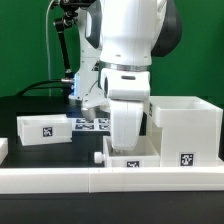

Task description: Assemble drawer

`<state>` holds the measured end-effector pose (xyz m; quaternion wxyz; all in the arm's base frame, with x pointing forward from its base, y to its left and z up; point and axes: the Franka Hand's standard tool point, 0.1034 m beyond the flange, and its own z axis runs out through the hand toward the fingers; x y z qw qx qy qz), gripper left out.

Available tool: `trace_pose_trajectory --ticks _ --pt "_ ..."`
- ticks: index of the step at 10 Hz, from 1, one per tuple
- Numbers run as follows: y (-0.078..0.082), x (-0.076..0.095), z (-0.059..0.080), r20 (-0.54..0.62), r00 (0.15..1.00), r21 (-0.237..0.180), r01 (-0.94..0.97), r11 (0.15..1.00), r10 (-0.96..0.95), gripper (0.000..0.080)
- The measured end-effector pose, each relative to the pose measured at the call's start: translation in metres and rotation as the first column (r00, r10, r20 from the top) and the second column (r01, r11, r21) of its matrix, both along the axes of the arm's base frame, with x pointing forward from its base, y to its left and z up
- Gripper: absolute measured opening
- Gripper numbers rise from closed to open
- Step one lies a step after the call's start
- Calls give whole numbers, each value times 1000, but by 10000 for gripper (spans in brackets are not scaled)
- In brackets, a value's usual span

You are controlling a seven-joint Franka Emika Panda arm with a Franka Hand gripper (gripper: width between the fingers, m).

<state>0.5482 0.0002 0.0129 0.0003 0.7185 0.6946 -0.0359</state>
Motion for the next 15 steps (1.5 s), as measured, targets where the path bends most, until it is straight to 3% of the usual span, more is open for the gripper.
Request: trace_pose_trajectory --ticks 15 --pt "0 1 2 -31 999 -21 -15 1000 14 42"
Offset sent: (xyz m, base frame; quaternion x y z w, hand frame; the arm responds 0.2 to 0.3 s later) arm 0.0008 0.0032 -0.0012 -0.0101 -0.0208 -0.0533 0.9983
